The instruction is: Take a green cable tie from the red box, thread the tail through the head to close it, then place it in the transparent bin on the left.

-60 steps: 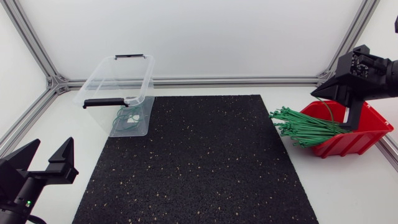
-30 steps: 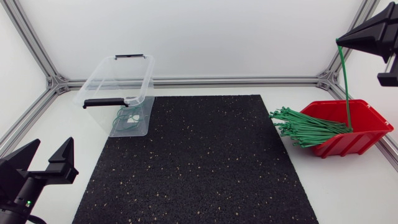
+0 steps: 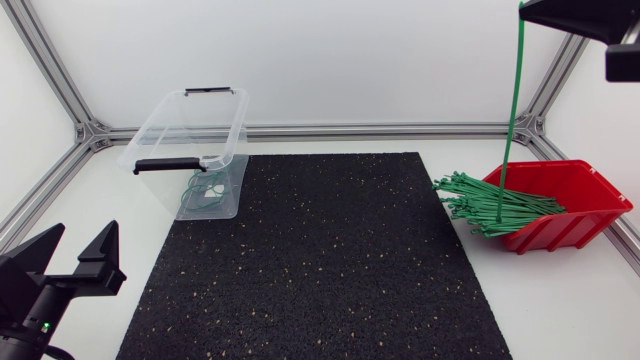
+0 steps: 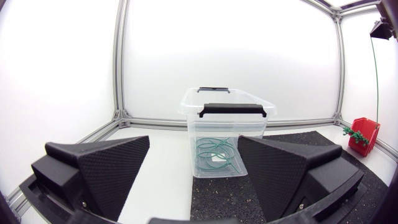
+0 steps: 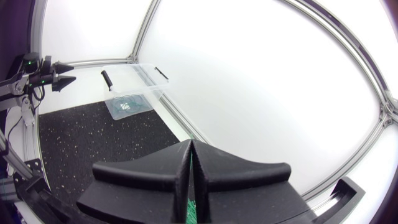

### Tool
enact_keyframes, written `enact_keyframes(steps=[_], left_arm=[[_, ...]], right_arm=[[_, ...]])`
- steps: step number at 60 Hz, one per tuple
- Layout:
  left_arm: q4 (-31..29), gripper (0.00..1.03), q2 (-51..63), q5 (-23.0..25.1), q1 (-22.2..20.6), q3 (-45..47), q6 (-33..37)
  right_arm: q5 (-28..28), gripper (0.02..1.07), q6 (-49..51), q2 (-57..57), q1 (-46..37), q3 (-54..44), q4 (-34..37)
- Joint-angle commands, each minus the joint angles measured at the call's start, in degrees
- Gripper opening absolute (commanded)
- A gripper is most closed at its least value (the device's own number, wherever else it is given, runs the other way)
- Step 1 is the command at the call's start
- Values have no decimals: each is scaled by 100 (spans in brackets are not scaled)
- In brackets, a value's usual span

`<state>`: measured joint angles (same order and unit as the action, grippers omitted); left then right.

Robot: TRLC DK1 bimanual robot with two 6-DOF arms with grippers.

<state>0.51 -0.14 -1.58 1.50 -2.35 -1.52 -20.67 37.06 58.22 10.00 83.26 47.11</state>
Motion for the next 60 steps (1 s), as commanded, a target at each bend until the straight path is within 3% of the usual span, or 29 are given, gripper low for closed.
enact_keyframes(steps=[1, 16, 60], left_arm=[[-95, 99, -47, -44, -9, 226, -85], [-95, 99, -47, -44, -9, 226, -85], [-95, 99, -47, -44, -9, 226, -77]], right_arm=[[291, 8, -682, -21, 503, -416, -326], [1434, 10, -1262, 146, 2138, -1102, -1266], [1495, 10, -2941, 1675, 3676, -1392, -3894]])
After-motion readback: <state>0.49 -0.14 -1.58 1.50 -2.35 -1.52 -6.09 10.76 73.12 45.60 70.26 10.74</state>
